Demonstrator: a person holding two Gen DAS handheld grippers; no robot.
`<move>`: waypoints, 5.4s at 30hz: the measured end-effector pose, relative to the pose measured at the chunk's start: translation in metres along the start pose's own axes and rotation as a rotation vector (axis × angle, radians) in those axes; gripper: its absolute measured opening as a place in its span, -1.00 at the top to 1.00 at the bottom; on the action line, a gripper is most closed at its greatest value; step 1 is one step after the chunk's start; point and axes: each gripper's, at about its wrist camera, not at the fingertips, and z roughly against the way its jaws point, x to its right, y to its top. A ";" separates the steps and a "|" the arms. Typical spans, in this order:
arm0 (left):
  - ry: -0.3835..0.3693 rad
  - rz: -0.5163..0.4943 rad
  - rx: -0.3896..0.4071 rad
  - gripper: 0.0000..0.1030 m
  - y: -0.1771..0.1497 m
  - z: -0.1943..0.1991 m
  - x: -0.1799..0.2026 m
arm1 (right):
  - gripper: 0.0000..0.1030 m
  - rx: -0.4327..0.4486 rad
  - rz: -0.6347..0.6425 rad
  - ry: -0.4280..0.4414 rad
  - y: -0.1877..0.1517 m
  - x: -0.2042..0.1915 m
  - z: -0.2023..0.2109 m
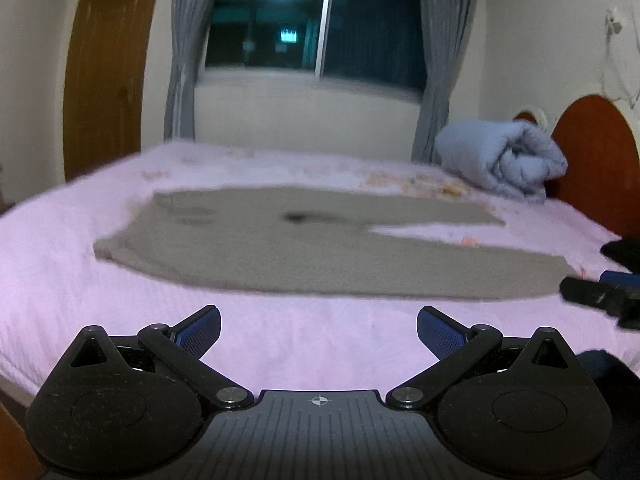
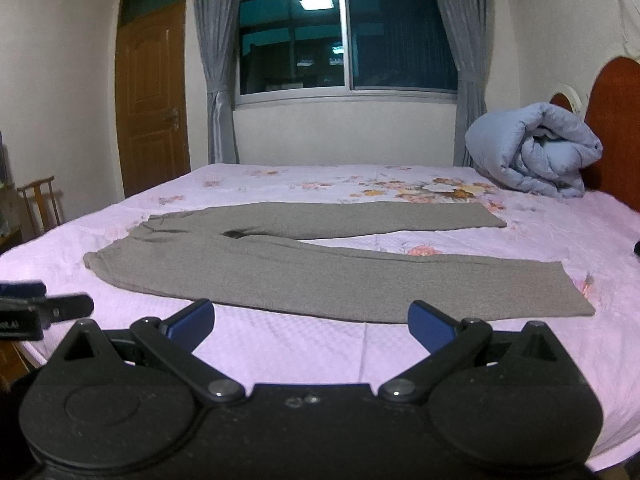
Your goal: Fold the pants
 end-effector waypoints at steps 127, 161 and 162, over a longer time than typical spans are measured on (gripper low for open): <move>-0.066 0.684 -0.141 0.62 0.064 -0.196 -0.311 | 0.33 -0.378 -0.570 0.166 -0.002 0.077 -0.218; -0.164 0.676 -0.194 0.61 0.064 -0.207 -0.341 | 1.00 -0.313 -0.621 0.220 -0.021 0.067 -0.175; -0.171 0.664 -0.176 0.61 0.069 -0.205 -0.340 | 1.00 -0.288 -0.618 0.229 -0.016 0.067 -0.171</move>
